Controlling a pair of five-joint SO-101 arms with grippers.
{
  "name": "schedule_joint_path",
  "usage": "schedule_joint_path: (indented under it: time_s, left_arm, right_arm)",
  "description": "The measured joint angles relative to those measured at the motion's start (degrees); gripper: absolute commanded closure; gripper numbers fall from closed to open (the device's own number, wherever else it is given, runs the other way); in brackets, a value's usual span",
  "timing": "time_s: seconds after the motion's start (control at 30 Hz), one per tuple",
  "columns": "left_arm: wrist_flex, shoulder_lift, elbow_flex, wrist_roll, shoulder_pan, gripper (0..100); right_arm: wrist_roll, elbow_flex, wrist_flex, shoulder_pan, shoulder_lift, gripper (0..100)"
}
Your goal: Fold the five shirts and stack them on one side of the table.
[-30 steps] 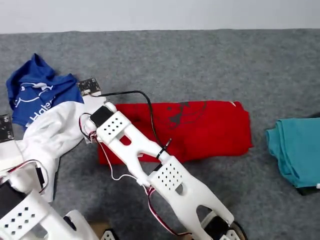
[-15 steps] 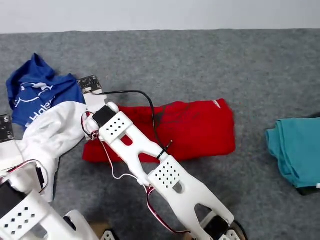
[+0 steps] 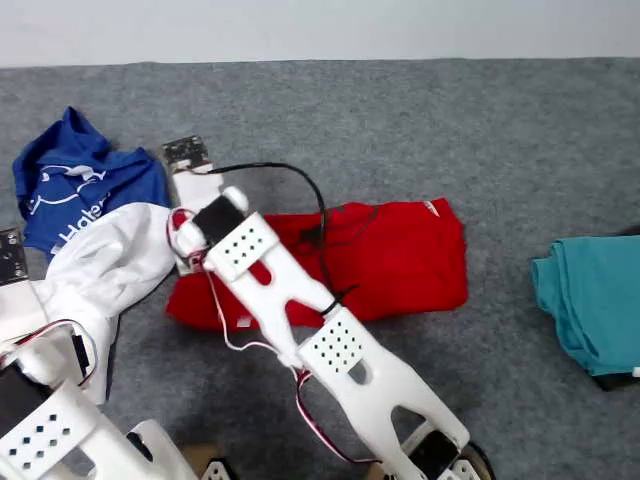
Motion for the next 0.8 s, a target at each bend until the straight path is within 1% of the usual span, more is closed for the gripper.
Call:
schedule_joint_path:
  time_s: [0.13, 0.4, 0.5, 0.6, 0.8]
  left_arm:
    - [0.0, 0.0, 0.0, 0.0, 0.0, 91]
    - [0.0, 0.0, 0.0, 0.0, 0.0, 91]
    - [0.0, 0.0, 0.0, 0.0, 0.0, 91]
    - [0.0, 0.0, 0.0, 0.0, 0.0, 91]
    - [0.0, 0.0, 0.0, 0.0, 0.0, 91]
  right_arm:
    - [2.37, 0.0, 0.18, 3.96, -1.76, 99.0]
    - [9.14, 0.09, 0.18, 12.48, -11.6, 99.1]
    - [11.43, 3.6, 0.18, 14.86, -15.74, 99.1]
    - [13.19, 12.66, 0.18, 16.7, -21.89, 99.1]
    - [14.95, 42.55, 0.18, 20.84, -40.0, 99.0]
